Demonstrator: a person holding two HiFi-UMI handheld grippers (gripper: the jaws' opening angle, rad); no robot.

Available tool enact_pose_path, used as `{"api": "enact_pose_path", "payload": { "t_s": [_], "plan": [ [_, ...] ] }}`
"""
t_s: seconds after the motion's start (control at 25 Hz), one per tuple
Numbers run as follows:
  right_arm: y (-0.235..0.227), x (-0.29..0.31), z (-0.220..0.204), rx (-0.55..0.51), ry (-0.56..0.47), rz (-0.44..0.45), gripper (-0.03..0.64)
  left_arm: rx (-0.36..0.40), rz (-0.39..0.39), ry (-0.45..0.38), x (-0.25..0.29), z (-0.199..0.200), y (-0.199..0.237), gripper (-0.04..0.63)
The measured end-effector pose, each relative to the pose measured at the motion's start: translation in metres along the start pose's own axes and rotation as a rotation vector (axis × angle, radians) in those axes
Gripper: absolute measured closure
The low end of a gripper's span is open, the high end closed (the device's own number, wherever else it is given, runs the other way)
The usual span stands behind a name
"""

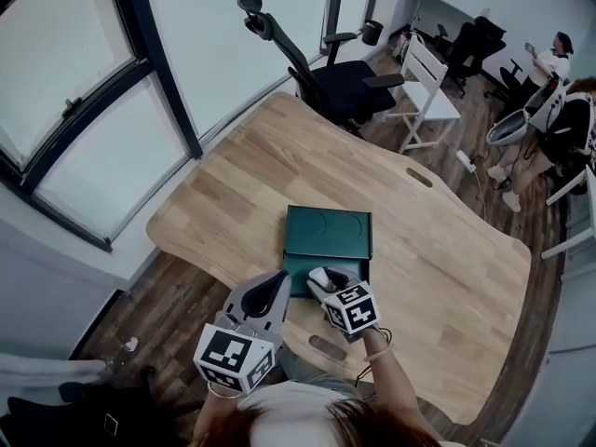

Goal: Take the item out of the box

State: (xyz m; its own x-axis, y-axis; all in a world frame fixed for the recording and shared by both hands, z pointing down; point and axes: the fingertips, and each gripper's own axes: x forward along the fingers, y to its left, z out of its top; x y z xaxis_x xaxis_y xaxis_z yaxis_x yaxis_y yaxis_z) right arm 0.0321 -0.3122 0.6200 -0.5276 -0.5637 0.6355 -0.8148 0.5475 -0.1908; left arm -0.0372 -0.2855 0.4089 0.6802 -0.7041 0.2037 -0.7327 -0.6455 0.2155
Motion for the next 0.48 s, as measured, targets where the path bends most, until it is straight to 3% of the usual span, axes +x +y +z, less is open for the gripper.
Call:
{"api": "enact_pose_path", "payload": {
  "t_s": [0.48],
  "plan": [
    [0.021,-0.042,0.016,0.002,-0.137,-0.054,0.426,0.018,0.01,-0.038,-0.036,-0.001,-0.018,0.588]
  ]
}}
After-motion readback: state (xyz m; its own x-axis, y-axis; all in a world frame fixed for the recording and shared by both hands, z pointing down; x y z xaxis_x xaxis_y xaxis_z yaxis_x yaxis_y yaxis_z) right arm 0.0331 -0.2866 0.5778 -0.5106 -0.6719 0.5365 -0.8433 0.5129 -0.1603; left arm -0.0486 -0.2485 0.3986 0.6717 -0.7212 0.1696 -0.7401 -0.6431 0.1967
